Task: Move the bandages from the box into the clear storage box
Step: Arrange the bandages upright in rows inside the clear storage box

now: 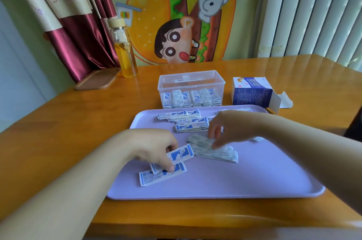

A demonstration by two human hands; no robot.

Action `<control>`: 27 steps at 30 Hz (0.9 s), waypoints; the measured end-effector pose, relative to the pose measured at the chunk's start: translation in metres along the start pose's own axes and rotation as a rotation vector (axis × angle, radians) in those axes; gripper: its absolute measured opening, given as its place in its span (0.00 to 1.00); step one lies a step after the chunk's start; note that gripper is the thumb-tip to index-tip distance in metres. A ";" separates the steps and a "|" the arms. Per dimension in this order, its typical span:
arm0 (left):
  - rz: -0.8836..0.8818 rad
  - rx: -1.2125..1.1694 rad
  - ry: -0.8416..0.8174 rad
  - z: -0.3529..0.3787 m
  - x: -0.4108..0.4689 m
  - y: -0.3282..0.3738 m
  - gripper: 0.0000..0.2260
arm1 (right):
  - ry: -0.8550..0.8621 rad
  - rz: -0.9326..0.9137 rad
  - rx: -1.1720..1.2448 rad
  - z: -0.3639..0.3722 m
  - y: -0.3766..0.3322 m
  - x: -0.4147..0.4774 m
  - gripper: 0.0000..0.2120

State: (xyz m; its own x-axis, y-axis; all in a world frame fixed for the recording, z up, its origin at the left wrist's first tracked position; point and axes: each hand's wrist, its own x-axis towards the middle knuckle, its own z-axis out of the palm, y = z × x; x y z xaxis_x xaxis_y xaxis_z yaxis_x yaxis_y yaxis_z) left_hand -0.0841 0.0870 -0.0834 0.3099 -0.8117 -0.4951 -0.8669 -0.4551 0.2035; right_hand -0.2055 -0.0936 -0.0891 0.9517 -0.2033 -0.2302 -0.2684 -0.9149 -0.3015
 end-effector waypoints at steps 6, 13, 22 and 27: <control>-0.004 -0.156 0.073 -0.001 -0.005 -0.019 0.10 | 0.029 -0.052 -0.007 -0.021 -0.007 0.006 0.06; -0.102 -0.943 0.333 0.003 0.005 -0.050 0.06 | 0.215 -0.086 -0.099 -0.010 -0.020 0.073 0.17; -0.139 -0.985 0.408 0.003 0.015 -0.061 0.07 | 0.150 -0.082 -0.444 -0.003 -0.029 0.099 0.13; -0.156 -1.015 0.394 -0.002 0.020 -0.060 0.09 | 0.259 -0.030 -0.313 -0.002 -0.020 0.104 0.06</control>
State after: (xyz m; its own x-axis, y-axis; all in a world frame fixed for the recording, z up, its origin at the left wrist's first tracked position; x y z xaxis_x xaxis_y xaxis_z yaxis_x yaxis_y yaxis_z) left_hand -0.0252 0.0970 -0.1034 0.6475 -0.6970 -0.3082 -0.1385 -0.5054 0.8517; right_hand -0.1009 -0.0970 -0.1048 0.9752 -0.2196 0.0267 -0.2197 -0.9756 0.0005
